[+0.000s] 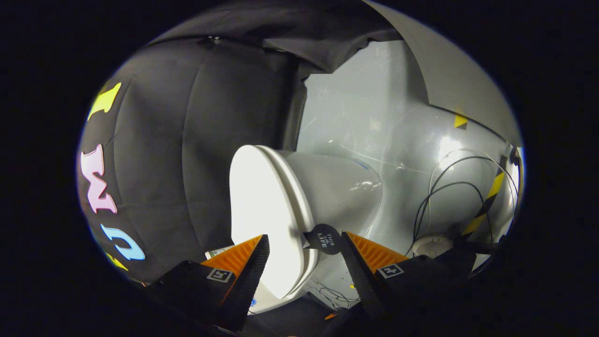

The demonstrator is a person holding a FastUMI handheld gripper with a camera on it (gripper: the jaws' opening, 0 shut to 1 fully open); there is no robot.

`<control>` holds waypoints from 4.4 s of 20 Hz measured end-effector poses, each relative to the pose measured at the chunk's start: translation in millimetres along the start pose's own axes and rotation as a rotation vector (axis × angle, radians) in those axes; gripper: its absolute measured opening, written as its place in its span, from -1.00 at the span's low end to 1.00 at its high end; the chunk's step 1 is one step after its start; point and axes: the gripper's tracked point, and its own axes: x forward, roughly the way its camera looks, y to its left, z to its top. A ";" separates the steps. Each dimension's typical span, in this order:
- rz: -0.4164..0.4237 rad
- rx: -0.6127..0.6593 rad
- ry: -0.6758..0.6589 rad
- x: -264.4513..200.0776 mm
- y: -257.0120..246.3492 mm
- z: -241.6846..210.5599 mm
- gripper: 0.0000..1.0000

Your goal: Open the toilet lid.

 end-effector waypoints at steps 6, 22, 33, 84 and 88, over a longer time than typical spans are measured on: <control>-0.019 0.055 0.085 15.2 -4.3 -14.8 0.50; -0.020 -0.180 0.071 19.1 -2.5 -3.3 -0.86; 0.210 -0.635 -0.040 -54.9 84.5 -36.5 -0.88; 0.652 -1.659 0.012 -119.4 296.8 -442.9 -0.24; 0.718 -1.671 0.027 -117.0 299.7 -459.5 0.97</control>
